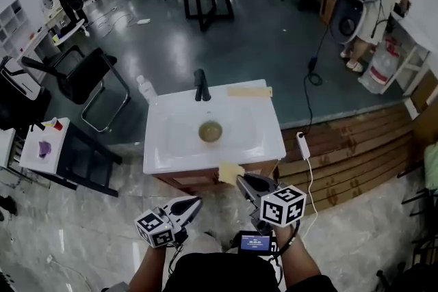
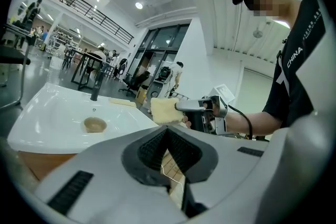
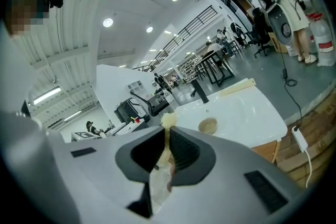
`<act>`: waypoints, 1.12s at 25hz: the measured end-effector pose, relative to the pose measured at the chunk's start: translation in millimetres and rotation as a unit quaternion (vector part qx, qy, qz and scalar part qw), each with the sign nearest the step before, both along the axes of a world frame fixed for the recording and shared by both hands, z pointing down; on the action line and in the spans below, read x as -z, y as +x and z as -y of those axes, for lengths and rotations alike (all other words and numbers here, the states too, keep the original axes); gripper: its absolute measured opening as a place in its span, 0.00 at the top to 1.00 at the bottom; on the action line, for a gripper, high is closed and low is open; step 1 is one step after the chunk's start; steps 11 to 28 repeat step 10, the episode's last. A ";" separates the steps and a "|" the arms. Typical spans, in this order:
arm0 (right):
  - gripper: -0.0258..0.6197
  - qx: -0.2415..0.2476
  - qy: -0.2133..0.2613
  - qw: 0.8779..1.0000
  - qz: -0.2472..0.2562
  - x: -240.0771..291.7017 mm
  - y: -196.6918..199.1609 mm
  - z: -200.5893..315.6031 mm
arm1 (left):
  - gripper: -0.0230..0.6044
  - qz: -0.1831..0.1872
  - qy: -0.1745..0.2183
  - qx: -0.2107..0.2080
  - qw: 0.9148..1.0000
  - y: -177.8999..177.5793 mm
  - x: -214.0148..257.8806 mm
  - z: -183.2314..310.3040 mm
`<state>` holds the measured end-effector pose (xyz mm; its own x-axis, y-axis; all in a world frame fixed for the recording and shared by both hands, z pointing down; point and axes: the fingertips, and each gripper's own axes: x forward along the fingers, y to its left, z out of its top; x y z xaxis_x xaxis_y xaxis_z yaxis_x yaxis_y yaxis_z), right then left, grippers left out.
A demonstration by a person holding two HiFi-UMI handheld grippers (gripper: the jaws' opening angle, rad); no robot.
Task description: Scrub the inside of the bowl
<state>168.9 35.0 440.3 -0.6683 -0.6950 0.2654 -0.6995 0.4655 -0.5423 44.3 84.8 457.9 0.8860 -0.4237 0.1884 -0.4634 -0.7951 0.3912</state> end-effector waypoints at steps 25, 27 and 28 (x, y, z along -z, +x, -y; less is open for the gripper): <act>0.90 -0.003 0.008 1.000 -0.002 10.8 -13.8 -15.2 | 0.96 0.008 0.004 -0.013 1.000 -8.9 1.6 -16.0; 0.90 -0.003 0.008 1.000 -0.002 10.8 -13.8 -15.2 | 0.96 0.008 0.004 -0.013 1.000 -8.9 1.6 -16.0; 0.90 -0.003 0.008 1.000 -0.002 10.8 -13.8 -15.2 | 0.96 0.008 0.004 -0.013 1.000 -8.9 1.6 -16.0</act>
